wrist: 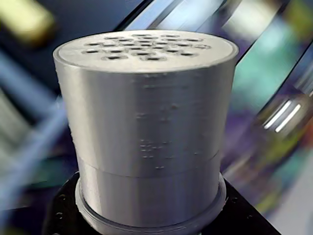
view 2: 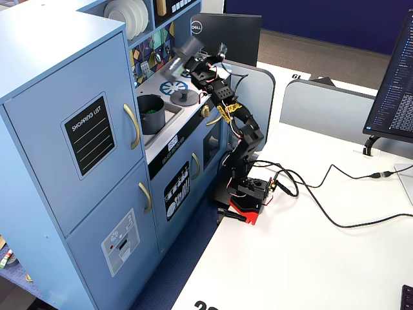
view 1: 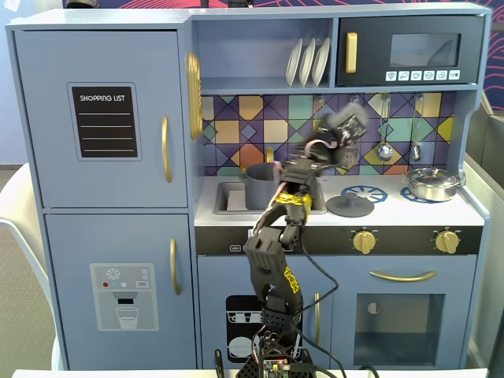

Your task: Put salt in the gray recipient

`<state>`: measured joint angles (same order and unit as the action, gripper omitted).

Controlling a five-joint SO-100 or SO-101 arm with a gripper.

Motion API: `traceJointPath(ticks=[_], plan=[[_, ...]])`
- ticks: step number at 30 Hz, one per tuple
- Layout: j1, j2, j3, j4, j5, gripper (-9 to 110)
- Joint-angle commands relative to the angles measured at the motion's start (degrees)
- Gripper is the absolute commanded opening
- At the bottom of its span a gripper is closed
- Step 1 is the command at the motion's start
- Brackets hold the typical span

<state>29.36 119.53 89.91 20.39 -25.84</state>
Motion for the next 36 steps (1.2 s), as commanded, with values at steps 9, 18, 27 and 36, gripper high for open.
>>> traceJointPath(ticks=[9,18,27,36], plan=[[-24.08,0.79,-14.50,14.15,71.19,0],[-32.78,-3.96,-15.91,5.27,89.82,0],[-29.18,-6.94,-19.25,26.89,99.40,0],[-31.20,-8.96,-21.18,8.17,93.96,0]])
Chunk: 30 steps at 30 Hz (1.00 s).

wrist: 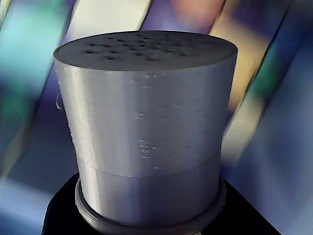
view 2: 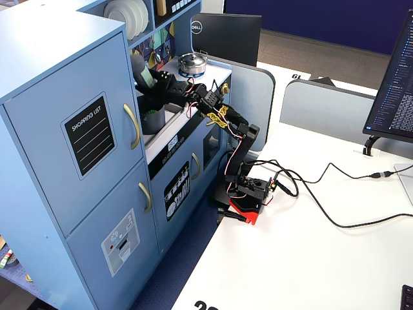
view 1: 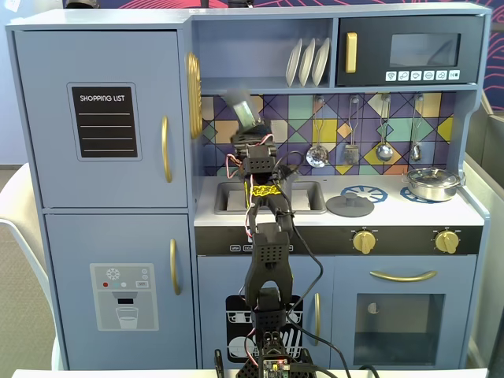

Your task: Put salt in the gray recipient

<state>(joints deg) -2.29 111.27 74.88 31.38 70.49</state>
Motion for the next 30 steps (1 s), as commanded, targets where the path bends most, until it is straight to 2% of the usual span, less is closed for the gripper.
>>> traceJointPath(ticks=[1,6,8,12,14,16,21,23,24,26,30], plan=[[1.23,-0.97,-7.12,0.35,-1.67,0],[5.36,-1.32,-7.82,20.65,6.50,0],[4.22,-0.53,-5.27,17.84,5.80,0],[1.14,0.62,-2.29,-0.88,-1.76,0],[0.26,0.00,-3.43,-6.59,-5.98,0],[1.32,-0.79,-5.89,-4.13,-6.59,0],[4.13,-1.41,-6.33,16.88,0.62,0],[3.08,-1.23,-4.48,14.41,-2.37,0],[2.46,-0.79,-4.13,10.55,-7.03,0],[1.23,0.00,-4.04,1.93,-24.26,0],[5.36,1.32,-3.96,-3.78,-73.74,0]])
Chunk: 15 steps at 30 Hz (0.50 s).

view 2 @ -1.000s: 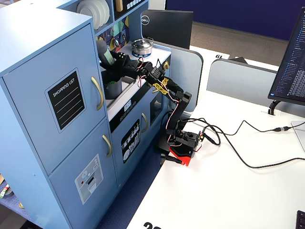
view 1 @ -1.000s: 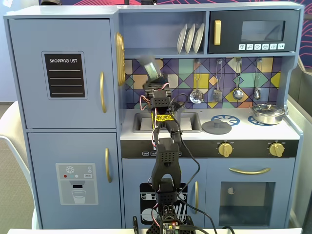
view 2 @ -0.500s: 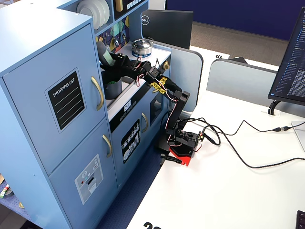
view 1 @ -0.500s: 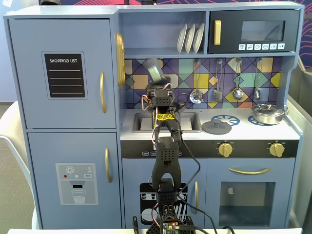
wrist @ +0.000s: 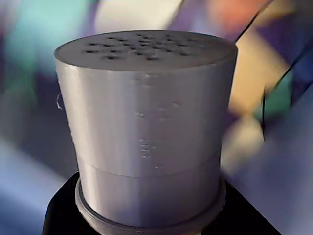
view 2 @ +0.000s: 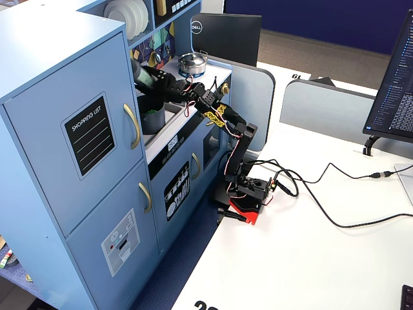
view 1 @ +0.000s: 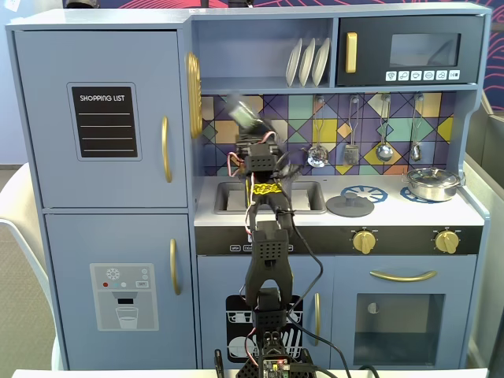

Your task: Put salt in the gray recipient

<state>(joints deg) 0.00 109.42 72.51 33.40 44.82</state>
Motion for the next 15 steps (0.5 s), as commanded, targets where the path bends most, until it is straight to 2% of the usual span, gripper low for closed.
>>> traceJointPath(ticks=[1,5,7,10,15], plan=[[5.36,3.78,-0.79,-5.71,-60.82,0],[18.90,6.77,4.83,-7.12,-107.84,0],[27.33,7.12,6.59,-10.81,-121.20,0],[38.85,5.54,7.73,-16.35,-132.28,0],[49.22,1.32,8.09,-20.21,-135.62,0]])
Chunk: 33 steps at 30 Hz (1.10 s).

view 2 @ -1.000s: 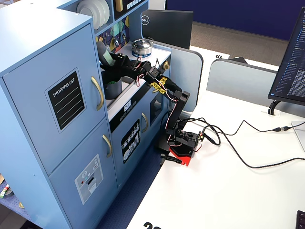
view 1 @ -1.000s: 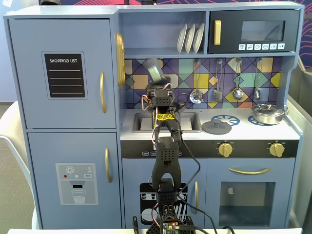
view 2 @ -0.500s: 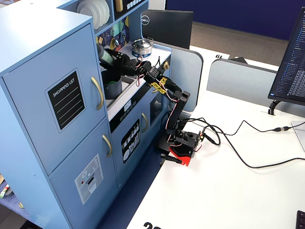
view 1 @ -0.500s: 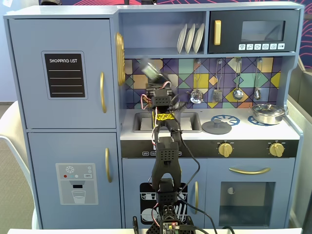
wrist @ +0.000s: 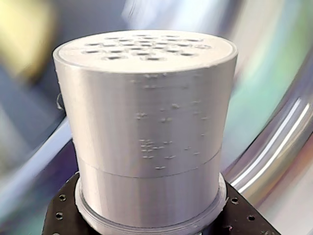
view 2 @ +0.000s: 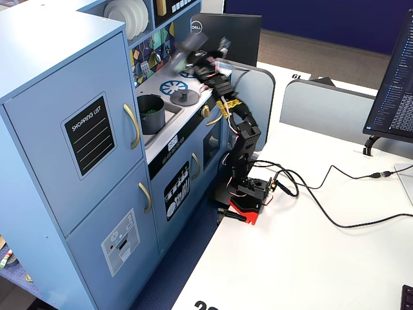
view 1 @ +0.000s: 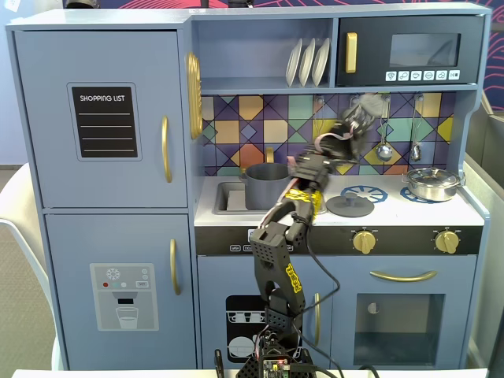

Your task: Put salt in the gray recipient

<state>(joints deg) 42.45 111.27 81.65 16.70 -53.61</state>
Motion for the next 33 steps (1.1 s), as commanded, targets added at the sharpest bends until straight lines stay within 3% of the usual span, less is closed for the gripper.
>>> traceJointPath(ticks=[1,13,33], plan=[[7.73,-1.32,-1.05,-3.52,-37.09,0],[10.81,-5.89,10.02,-14.94,-35.24,0],[7.56,-15.38,10.55,-23.47,-30.94,0]])
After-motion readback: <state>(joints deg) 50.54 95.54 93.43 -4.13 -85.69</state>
